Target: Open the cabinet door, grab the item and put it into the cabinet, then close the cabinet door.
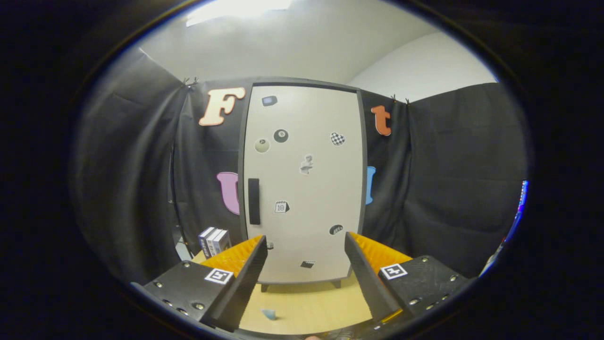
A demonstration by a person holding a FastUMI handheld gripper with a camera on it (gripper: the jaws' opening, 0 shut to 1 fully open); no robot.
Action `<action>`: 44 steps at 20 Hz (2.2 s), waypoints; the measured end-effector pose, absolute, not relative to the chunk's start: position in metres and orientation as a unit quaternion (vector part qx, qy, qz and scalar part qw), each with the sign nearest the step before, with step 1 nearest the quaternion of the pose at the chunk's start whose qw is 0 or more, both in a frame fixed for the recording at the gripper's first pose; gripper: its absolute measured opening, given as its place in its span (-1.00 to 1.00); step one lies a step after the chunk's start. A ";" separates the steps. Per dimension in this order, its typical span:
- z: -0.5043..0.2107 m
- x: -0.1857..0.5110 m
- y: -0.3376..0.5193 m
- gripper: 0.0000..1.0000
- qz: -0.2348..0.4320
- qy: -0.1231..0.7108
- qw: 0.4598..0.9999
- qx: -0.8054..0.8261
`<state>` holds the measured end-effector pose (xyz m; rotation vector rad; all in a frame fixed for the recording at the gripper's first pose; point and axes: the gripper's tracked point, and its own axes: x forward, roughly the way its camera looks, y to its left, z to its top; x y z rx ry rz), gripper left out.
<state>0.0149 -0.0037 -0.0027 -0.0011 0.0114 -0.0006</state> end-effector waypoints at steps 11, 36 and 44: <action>-0.015 0.053 0.019 0.96 0.024 0.016 1.000 -0.005; -0.042 0.262 0.146 0.58 0.096 0.041 0.994 0.012; -0.040 0.266 0.147 -0.42 0.092 0.046 0.994 0.027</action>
